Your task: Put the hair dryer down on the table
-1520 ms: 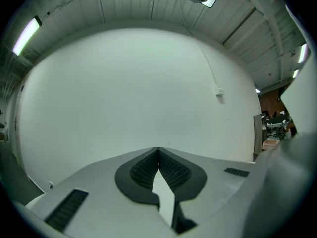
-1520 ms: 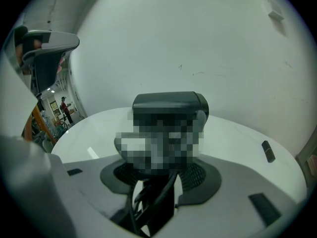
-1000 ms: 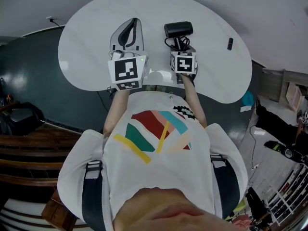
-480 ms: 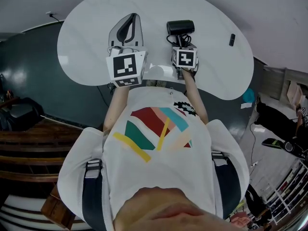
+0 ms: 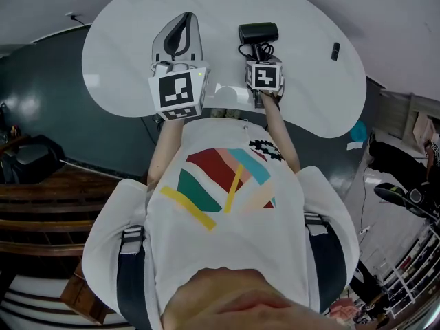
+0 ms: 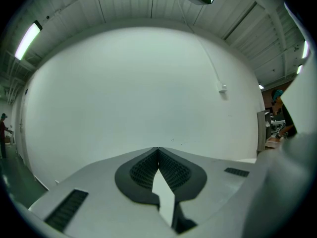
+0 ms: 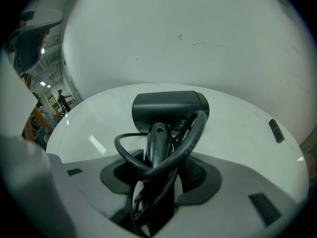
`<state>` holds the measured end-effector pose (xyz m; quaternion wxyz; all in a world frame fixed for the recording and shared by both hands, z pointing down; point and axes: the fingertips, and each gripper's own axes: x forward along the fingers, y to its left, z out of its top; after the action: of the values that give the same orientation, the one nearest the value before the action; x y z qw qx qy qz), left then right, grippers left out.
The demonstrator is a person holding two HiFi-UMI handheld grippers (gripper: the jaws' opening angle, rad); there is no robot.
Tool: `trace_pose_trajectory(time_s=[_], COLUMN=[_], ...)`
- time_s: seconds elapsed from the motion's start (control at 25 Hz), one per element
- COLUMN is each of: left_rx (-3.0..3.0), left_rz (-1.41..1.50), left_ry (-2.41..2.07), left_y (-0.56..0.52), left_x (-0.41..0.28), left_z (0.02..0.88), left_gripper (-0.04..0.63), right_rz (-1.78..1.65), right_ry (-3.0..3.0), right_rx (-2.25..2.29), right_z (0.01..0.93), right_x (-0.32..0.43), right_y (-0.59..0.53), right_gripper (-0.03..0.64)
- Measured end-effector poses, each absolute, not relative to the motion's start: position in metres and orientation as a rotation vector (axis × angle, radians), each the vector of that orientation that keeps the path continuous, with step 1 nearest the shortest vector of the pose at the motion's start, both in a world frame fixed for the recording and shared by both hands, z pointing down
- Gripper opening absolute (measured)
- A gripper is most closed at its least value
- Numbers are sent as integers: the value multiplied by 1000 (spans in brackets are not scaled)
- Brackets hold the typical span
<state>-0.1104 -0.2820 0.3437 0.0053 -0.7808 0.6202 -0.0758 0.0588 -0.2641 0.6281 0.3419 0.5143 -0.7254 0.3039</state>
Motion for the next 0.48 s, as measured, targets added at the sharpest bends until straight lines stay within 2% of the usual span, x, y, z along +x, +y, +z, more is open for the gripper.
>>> trace_pose_trajectory(time_s=[0.48], left_rx=[-2475], left_rz=[-227], left_ry=[1885], left_y=[-281], left_x=[-98], left_z=[340], left_gripper=[17], right_rz=[815], right_ry=[-1872], right_rx=[1352], right_z=[630], right_x=[62], right_y=[-263], right_gripper=[221])
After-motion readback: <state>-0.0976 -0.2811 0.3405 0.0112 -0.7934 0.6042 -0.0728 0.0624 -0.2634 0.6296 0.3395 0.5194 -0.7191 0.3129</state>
